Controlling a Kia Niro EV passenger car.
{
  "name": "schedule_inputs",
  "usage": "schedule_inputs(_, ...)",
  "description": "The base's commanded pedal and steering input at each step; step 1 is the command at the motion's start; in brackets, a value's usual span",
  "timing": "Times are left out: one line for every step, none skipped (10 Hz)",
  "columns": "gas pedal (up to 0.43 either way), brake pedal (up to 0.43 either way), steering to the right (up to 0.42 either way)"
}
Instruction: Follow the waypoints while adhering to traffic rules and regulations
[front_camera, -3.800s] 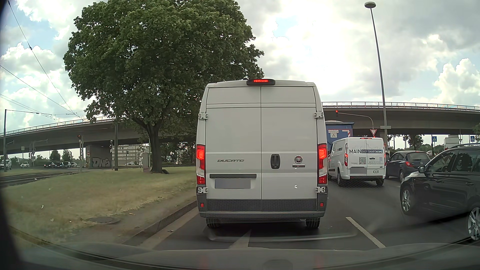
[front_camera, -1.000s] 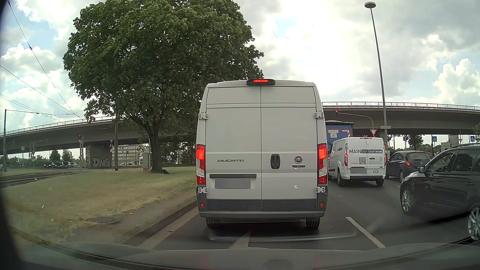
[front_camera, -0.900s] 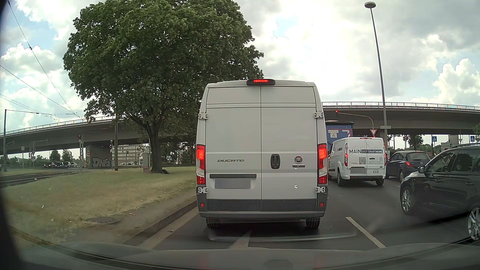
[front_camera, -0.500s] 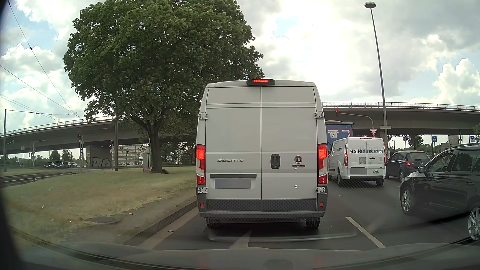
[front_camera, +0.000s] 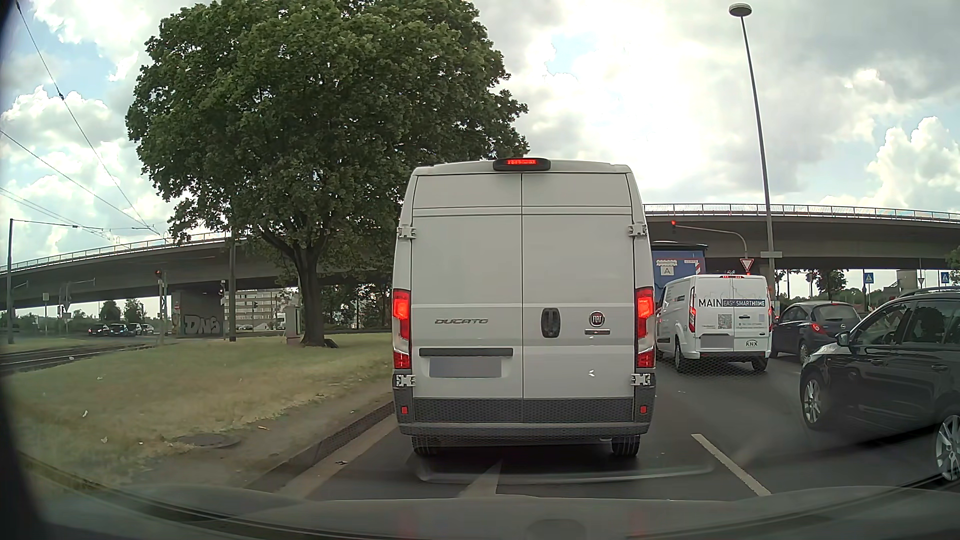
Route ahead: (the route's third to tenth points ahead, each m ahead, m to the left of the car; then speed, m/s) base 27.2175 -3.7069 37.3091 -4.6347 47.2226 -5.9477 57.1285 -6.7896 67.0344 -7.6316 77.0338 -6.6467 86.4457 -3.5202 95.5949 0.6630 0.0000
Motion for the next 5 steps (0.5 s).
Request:
schedule_inputs(0.0, 0.323, 0.002)
schedule_inputs(0.0, 0.317, 0.002)
schedule_inputs(0.0, 0.323, 0.002)
schedule_inputs(0.0, 0.323, 0.003)
schedule_inputs(0.0, 0.317, 0.002)
